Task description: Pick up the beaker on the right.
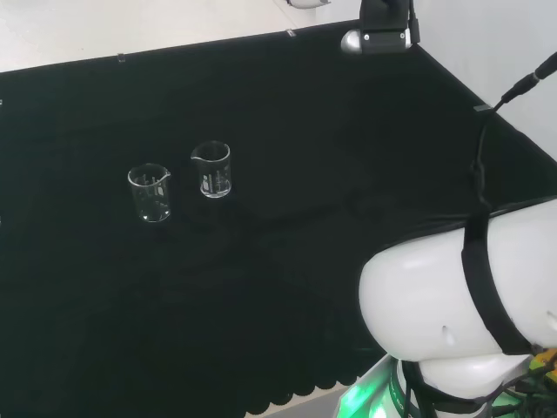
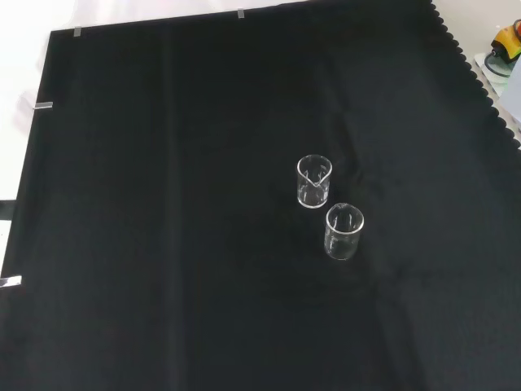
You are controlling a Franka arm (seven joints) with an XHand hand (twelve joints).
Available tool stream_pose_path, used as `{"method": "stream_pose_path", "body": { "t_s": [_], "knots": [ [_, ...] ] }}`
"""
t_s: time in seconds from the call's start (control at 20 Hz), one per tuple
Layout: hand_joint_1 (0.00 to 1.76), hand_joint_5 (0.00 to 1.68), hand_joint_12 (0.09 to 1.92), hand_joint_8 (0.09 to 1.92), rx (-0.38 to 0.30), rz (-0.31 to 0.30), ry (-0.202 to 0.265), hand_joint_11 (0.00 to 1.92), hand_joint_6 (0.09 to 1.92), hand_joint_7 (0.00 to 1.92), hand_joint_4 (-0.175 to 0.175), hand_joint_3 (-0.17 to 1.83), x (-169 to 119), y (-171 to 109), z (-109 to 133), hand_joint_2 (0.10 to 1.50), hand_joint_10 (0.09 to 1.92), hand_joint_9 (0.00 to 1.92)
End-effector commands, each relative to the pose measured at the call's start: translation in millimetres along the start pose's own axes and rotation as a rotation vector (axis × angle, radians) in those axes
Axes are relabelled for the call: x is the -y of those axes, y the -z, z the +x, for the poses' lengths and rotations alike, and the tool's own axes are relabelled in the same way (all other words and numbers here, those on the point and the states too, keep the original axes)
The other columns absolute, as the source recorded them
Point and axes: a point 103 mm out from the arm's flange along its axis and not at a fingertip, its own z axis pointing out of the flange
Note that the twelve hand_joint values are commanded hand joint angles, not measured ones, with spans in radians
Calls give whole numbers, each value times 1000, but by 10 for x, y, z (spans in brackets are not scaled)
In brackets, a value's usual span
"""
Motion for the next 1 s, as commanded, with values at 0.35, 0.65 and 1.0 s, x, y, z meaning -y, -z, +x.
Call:
{"method": "stream_pose_path", "body": {
  "t_s": [0.35, 0.65, 1.0],
  "knots": [
    [112, 208, 1075, 487, -64, 79, 9, 0, 87, 102, -17, 754, -761, -730, -190, 1107, 618, 172],
    [116, 211, 1079, 488, -121, 102, 26, 0, 87, 106, -19, 755, -918, -981, -266, 1104, 620, 179],
    [134, 214, 1093, 490, -179, 138, 40, 0, 87, 112, -20, 758, -1066, -1362, -275, 1095, 621, 189]
  ]
}}
